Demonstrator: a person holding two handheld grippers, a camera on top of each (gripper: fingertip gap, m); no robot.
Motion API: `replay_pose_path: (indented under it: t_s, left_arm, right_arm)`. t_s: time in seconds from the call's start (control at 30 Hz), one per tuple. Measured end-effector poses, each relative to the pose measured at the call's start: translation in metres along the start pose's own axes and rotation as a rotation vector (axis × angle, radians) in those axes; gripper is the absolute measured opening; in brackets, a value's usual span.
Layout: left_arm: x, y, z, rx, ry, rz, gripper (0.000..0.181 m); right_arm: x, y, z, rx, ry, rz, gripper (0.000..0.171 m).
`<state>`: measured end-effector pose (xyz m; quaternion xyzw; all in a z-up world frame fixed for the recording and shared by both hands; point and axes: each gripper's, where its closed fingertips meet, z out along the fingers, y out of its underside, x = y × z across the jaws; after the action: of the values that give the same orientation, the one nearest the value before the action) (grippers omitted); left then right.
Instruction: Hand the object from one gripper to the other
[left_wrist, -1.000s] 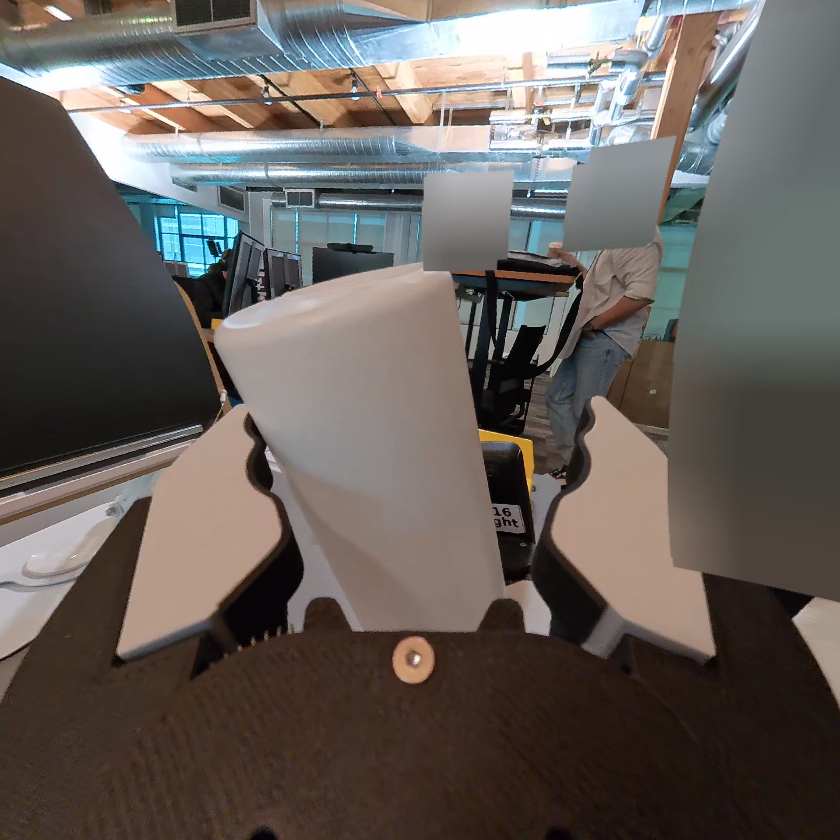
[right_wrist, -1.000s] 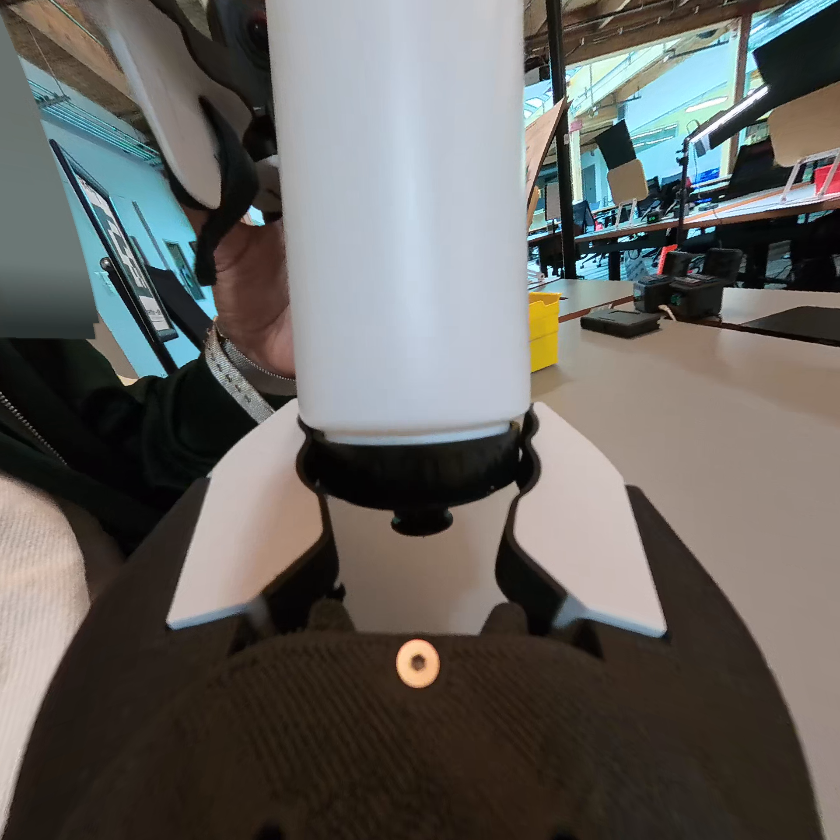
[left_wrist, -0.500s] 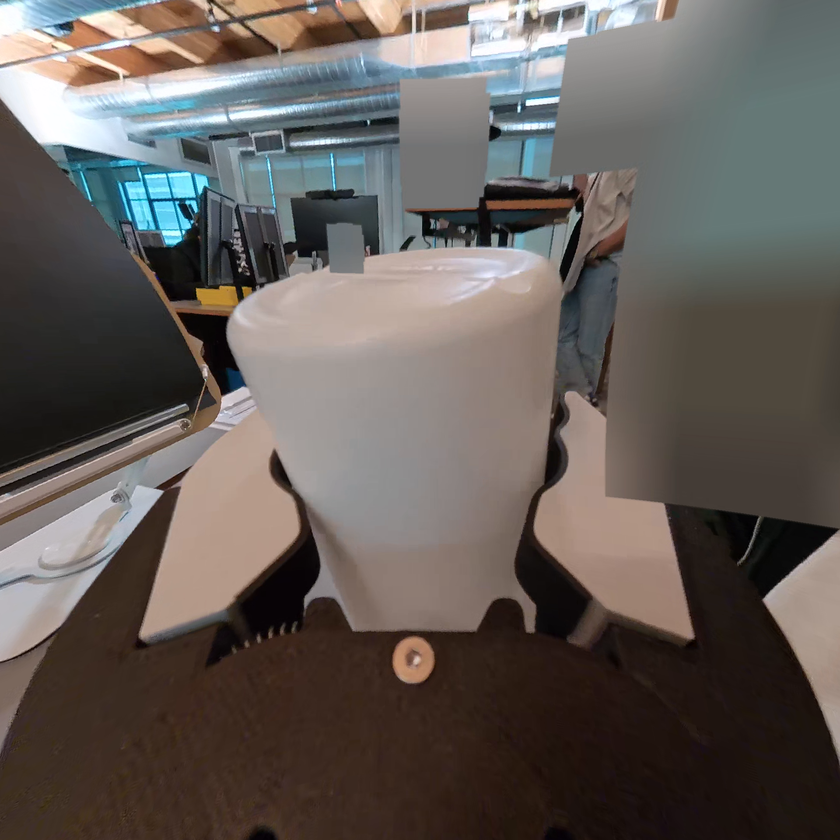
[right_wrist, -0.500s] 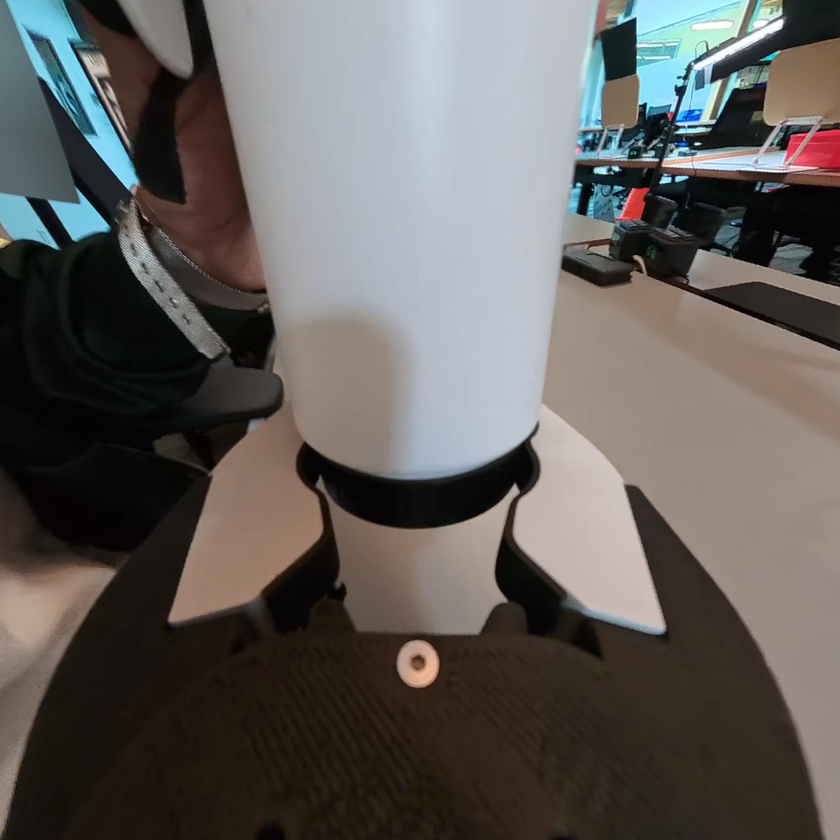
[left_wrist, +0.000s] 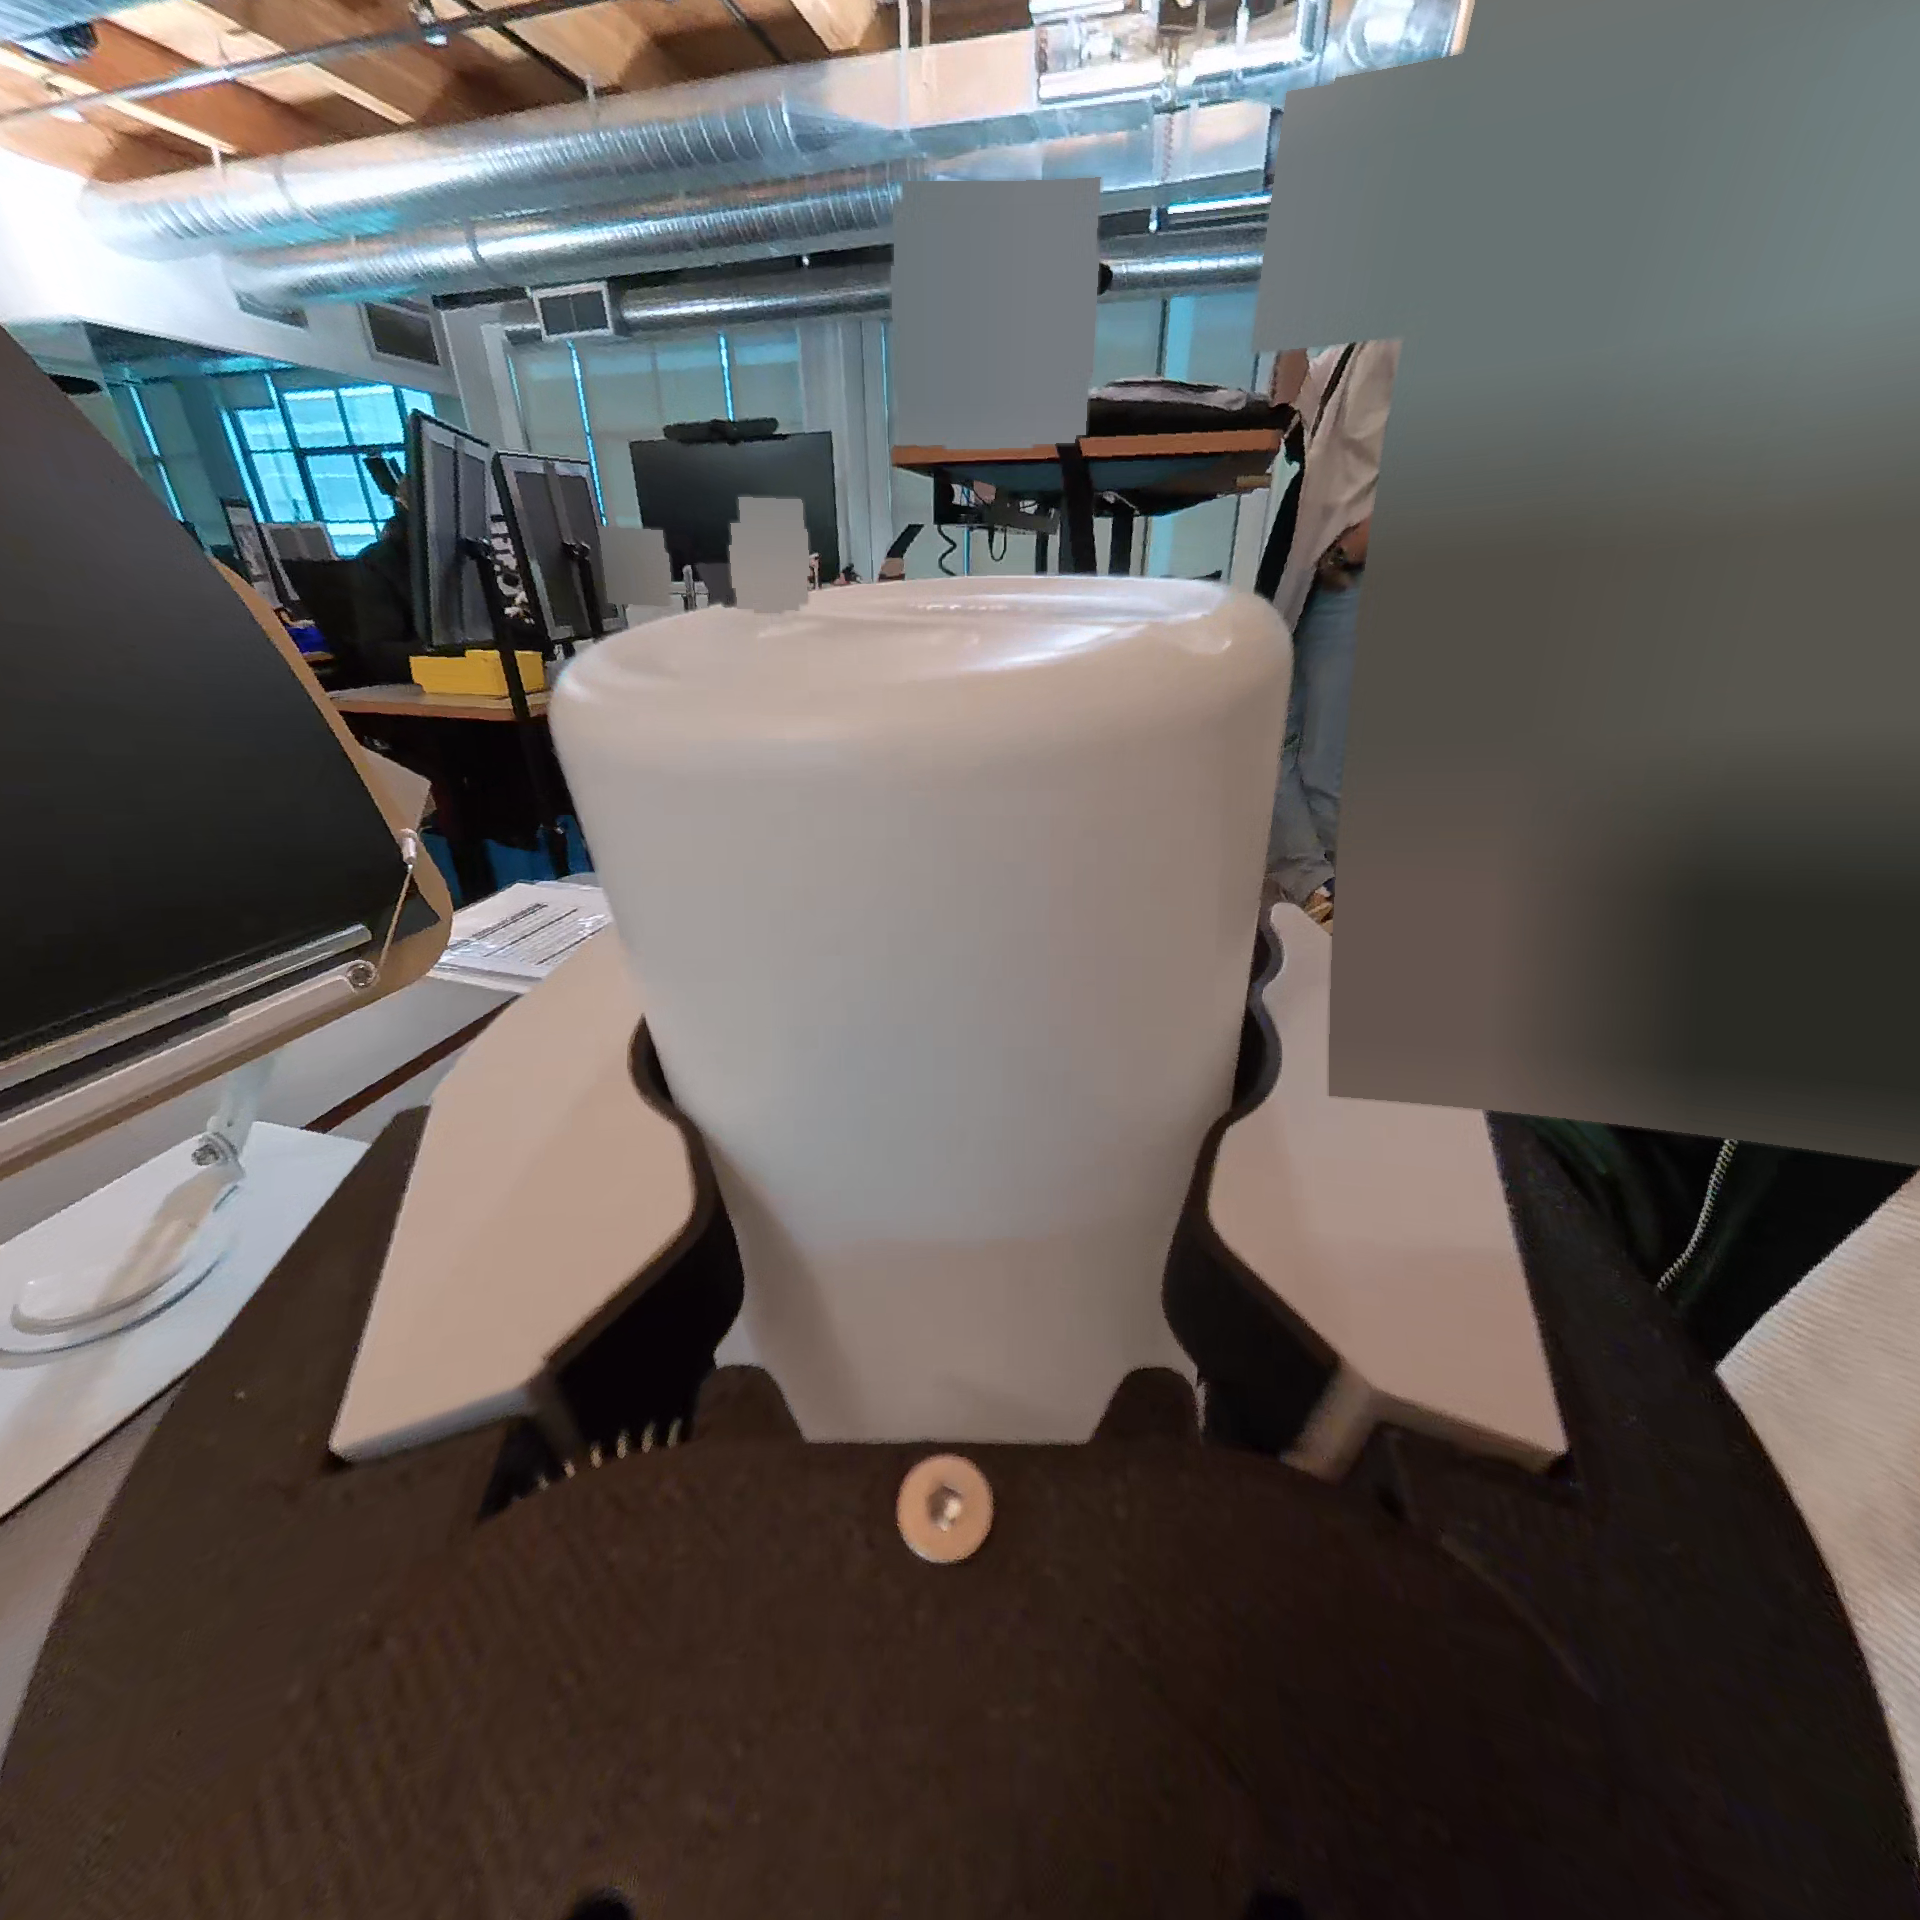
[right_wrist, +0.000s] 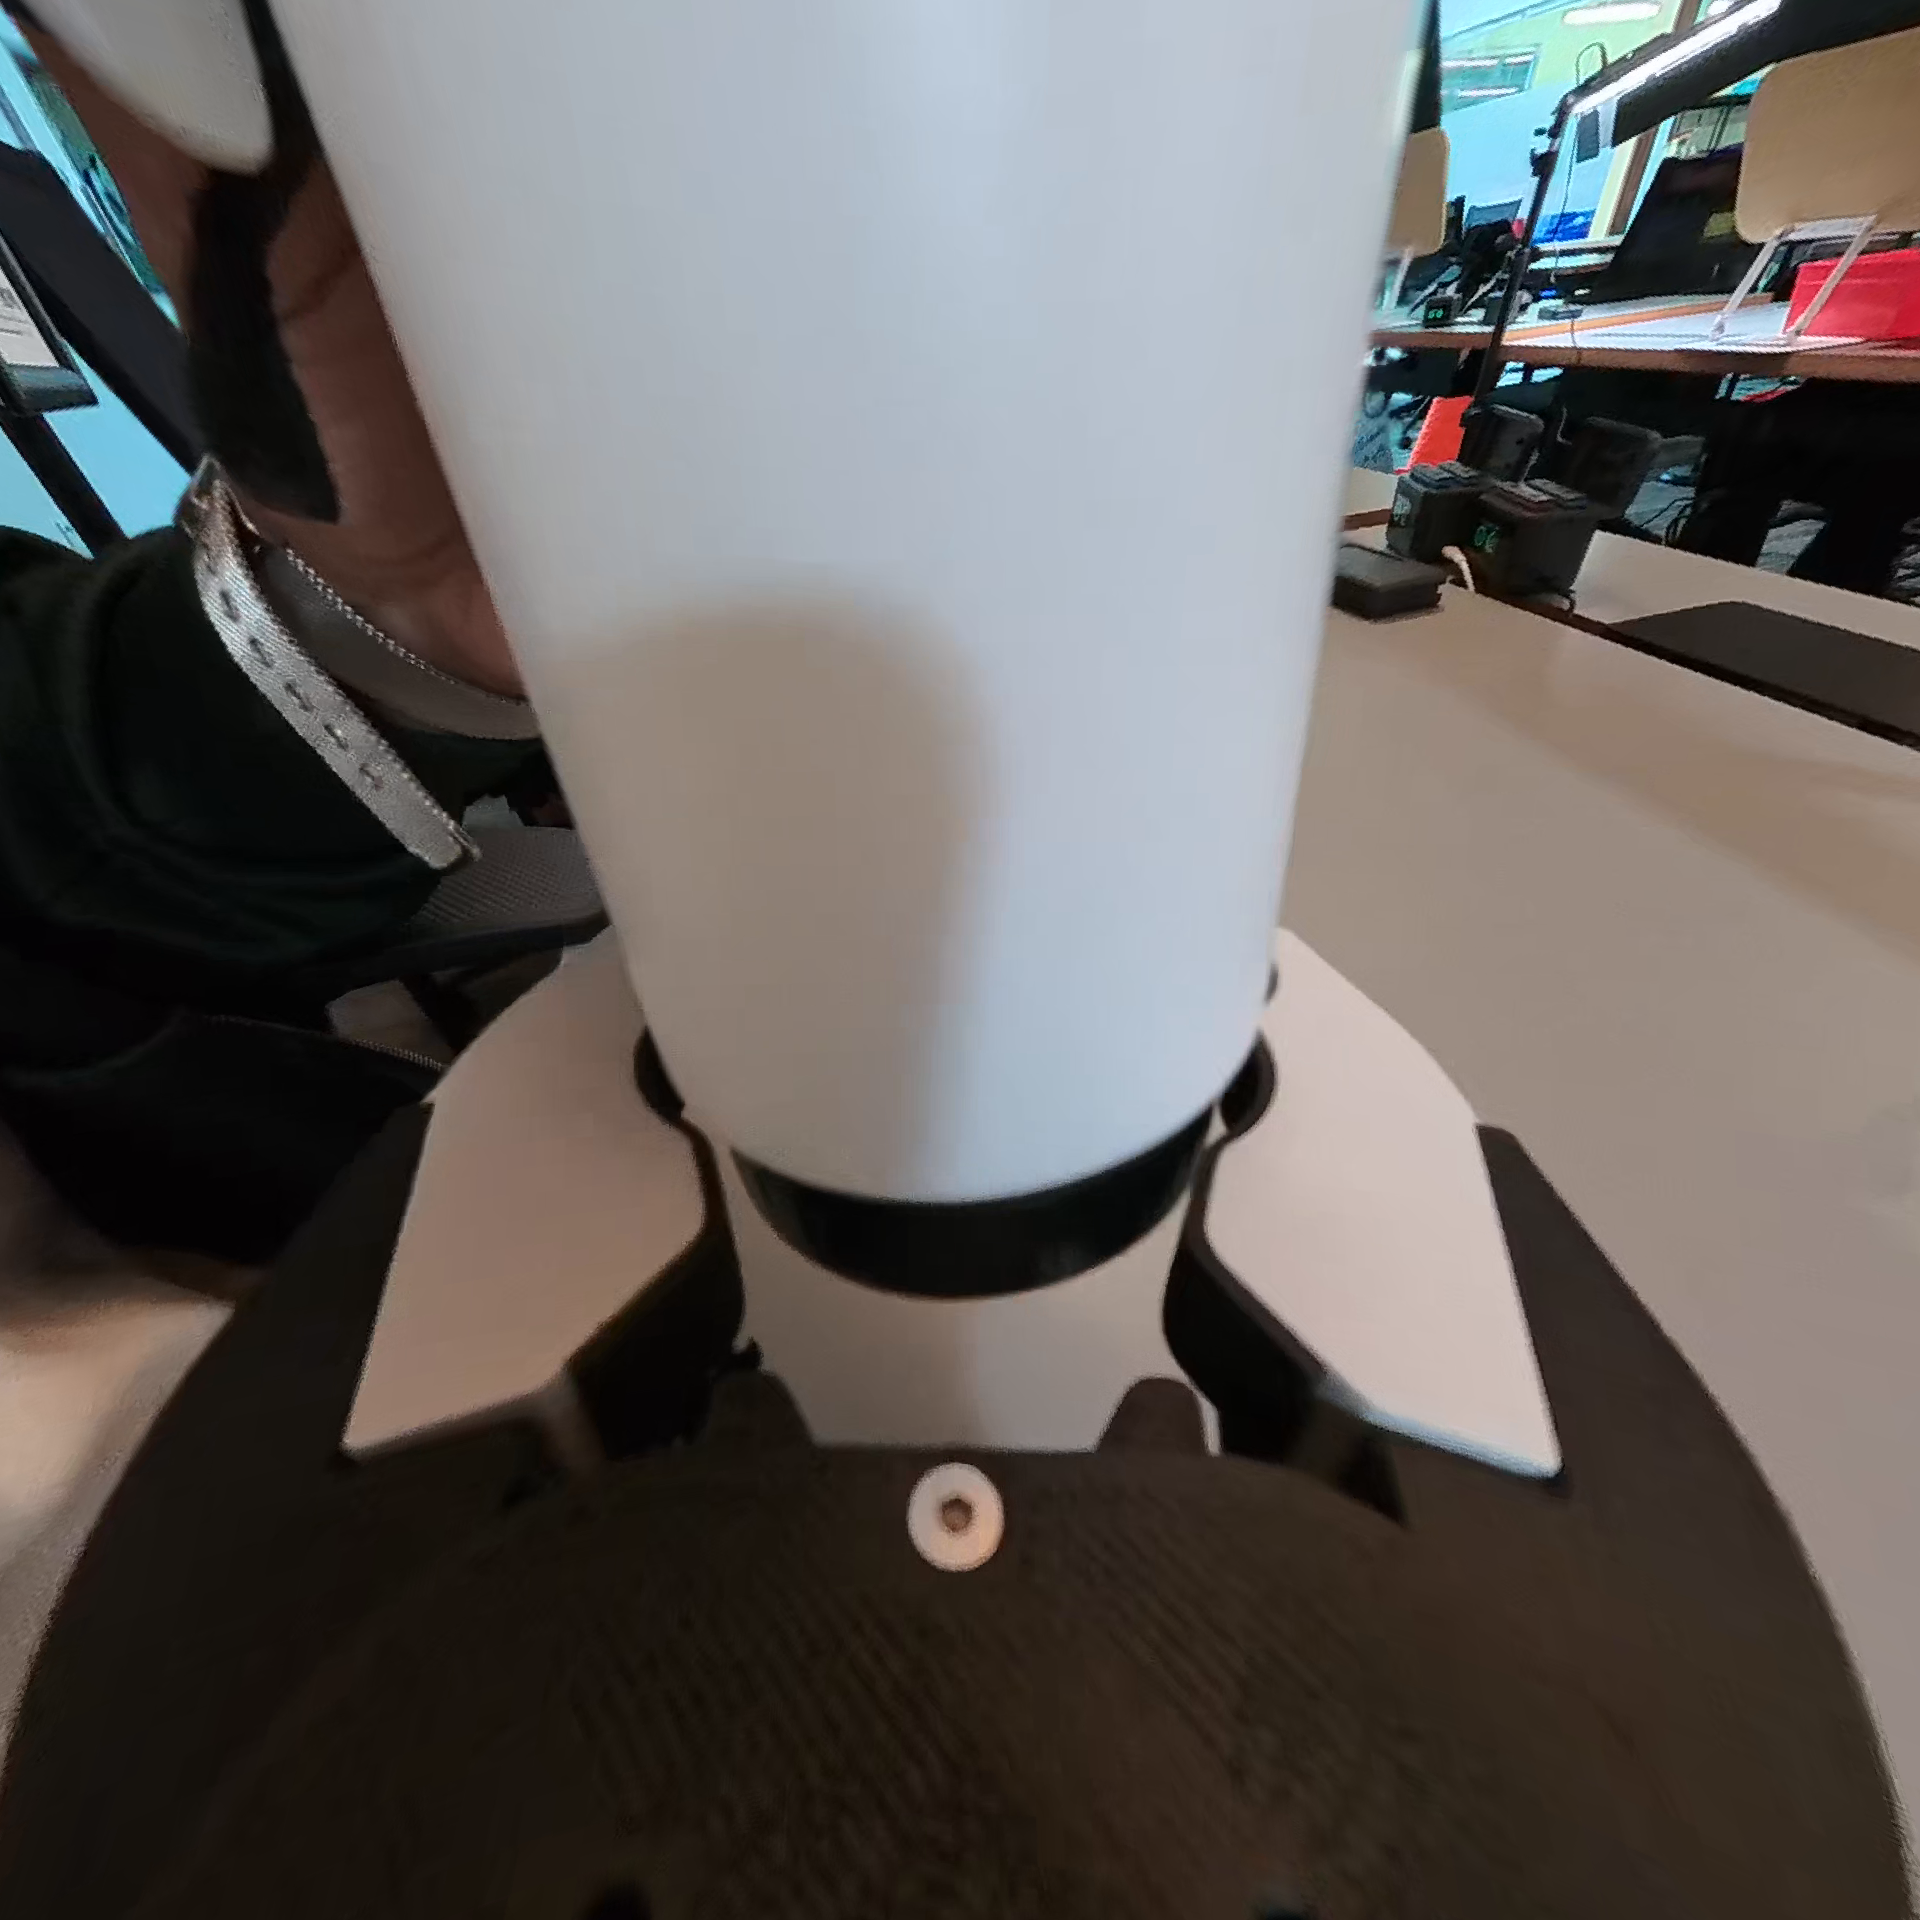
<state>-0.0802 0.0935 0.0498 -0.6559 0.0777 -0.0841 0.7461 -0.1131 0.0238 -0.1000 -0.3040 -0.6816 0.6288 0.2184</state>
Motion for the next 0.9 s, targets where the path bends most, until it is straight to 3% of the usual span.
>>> replay_pose_path:
  t_s: [0.6, 0.9]
  left_arm:
    - [0.004, -0.007, 0.002, 0.078, 0.022, -0.045, 0.102]
    - [0.006, 0.001, 0.008, 0.036, 0.006, -0.025, 0.116]
  right_arm:
    - [-0.003, -0.009, -0.002, 0.028, 0.006, -0.037, 0.094]
    - [0.013, -0.028, -0.019, 0.145, 0.042, 0.029, 0.094]
